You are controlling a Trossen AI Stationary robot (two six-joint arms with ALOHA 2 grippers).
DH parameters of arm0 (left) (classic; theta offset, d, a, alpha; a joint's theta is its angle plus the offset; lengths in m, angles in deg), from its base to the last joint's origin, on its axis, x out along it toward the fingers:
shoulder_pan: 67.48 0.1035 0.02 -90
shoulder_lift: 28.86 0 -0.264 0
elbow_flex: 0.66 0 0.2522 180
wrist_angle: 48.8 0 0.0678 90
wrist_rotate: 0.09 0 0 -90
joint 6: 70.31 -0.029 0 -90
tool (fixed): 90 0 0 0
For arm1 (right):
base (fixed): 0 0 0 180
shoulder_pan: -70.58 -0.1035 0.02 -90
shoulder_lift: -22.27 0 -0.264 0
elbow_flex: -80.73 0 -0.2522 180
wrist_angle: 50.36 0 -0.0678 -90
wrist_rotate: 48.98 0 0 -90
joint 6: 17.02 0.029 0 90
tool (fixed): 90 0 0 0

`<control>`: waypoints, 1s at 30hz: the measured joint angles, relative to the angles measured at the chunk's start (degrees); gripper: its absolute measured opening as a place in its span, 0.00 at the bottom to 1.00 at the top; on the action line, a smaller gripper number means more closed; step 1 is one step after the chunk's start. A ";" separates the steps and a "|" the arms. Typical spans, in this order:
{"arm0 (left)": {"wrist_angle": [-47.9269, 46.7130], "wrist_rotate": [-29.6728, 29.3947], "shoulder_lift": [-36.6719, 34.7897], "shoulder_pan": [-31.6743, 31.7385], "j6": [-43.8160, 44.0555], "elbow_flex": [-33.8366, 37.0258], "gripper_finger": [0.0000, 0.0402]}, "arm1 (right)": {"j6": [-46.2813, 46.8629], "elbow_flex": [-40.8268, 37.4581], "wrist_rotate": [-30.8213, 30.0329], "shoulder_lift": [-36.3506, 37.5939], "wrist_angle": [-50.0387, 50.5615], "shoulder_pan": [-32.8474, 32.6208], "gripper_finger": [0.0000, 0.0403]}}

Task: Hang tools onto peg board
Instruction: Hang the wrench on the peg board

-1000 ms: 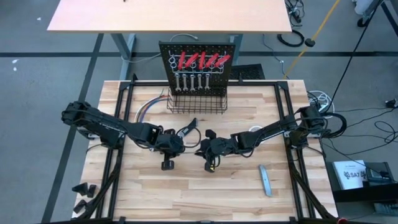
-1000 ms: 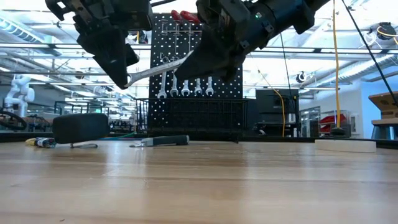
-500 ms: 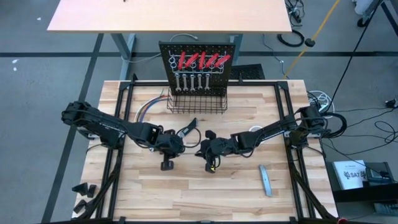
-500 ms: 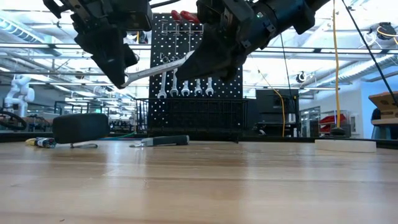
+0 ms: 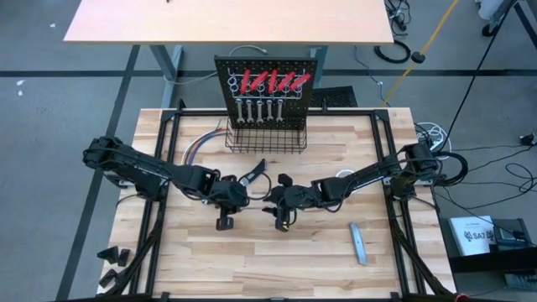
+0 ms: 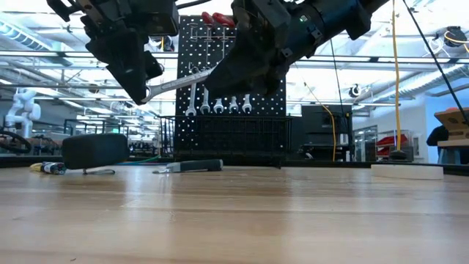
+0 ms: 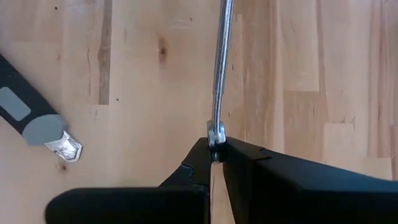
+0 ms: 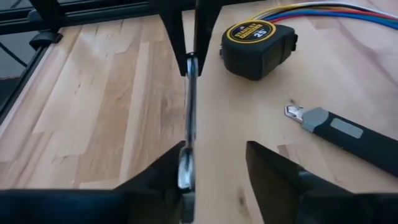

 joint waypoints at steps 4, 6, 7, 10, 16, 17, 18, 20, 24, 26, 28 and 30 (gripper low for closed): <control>-0.11 0.00 0.00 0.00 -0.02 0.00 0.05 | 0.01 0.00 -0.02 0.00 0.18 0.01 0.43; -0.11 0.00 0.00 -0.02 -0.03 0.00 0.05 | 0.07 0.00 0.00 0.00 0.20 0.11 0.43; -0.11 0.00 0.00 -0.02 -0.03 0.00 0.05 | 0.07 0.00 -0.02 0.00 0.20 0.11 0.43; -0.13 0.05 0.00 0.00 -0.02 0.00 0.05 | 0.13 0.00 -0.01 0.00 0.20 0.13 0.41; -0.57 0.28 0.00 0.02 0.00 0.00 0.05 | 0.03 0.00 0.05 0.00 0.23 0.11 0.31; -1.13 0.28 0.00 0.05 0.00 0.00 0.05 | 0.00 0.00 0.10 0.00 0.26 0.11 0.28; -1.67 0.26 0.00 0.07 0.00 0.00 0.05 | -0.01 0.00 0.25 0.00 0.28 0.11 0.26; -1.90 0.26 0.00 0.08 0.02 0.00 0.05 | -0.33 0.00 0.33 0.00 0.34 0.11 0.20; -1.79 0.21 0.00 0.09 0.07 0.00 0.05 | -1.53 0.00 0.51 0.00 0.64 0.09 0.08; -1.55 0.21 0.00 0.09 0.04 0.00 0.05 | -2.28 0.00 1.38 0.00 0.95 0.09 0.03; -1.29 0.10 0.00 0.04 0.05 0.02 0.09 | -2.68 0.00 1.68 0.00 1.03 0.11 0.02; -0.86 -2.20 0.00 -0.03 0.02 0.02 0.15 | -3.05 0.00 1.48 0.00 1.35 0.11 0.02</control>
